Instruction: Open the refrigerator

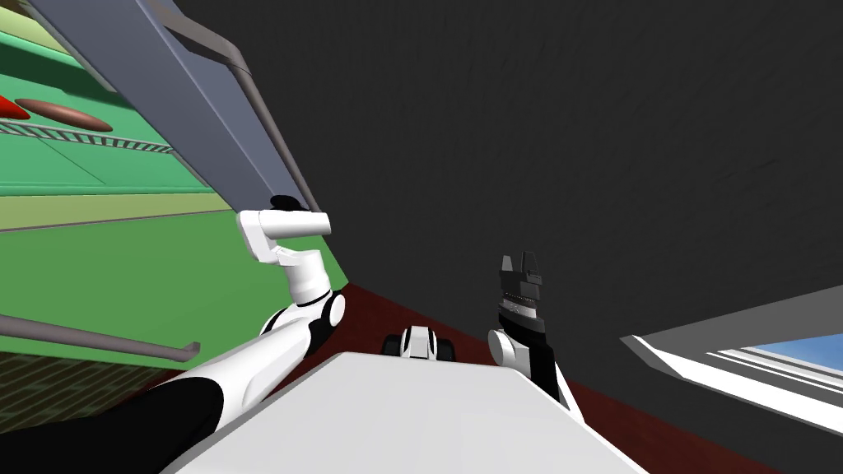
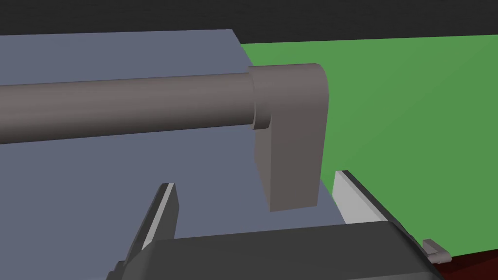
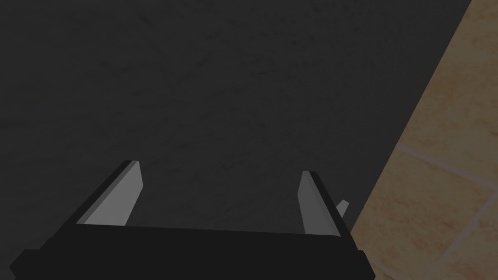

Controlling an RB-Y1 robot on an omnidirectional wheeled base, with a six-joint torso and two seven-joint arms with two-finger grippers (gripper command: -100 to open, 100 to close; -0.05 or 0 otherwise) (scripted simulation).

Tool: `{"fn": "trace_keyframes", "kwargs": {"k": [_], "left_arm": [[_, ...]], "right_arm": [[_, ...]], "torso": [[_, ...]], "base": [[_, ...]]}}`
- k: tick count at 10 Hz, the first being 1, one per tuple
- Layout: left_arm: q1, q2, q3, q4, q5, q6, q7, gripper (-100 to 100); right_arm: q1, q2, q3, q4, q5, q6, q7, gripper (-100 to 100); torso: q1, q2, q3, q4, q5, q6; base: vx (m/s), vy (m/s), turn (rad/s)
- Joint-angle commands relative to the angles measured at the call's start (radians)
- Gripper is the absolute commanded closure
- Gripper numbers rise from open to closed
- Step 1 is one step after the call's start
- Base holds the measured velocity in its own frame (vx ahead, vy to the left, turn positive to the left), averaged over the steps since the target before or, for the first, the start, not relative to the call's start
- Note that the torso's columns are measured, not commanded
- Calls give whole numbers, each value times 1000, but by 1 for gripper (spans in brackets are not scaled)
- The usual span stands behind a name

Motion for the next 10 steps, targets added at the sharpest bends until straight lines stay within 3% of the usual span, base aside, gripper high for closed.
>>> {"fn": "trace_keyframes", "kwargs": {"k": [1, 4, 5, 6, 10], "left_arm": [[-34, 27, 1, -22, -4, 53, -28, -100], [-73, 52, 0, -44, -7, 116, -59, -100], [-50, 33, -1, -29, -6, 108, -46, -100], [-50, 32, -2, -30, -5, 114, -48, 0], [-49, 31, -2, -30, -5, 116, -48, 0]], "right_arm": [[0, 0, 0, 0, 0, 0, 0, 0], [0, 0, 0, 0, 0, 0, 0, 0], [0, 0, 0, 0, 0, 0, 0, 0], [0, 0, 0, 0, 0, 0, 0, 0], [0, 0, 0, 0, 0, 0, 0, 0]], "torso": [[0, -1, -1, 1, -2, 0], [-3, -3, -4, 3, -6, 2], [-3, -3, -5, 4, -8, 2], [-4, -2, -3, 1, -4, 2], [-5, 0, 2, -2, 1, 2]], "base": [[5, 24, -22], [3, 15, -35], [0, 0, 0], [-5, -5, 2], [0, 0, 0]]}}
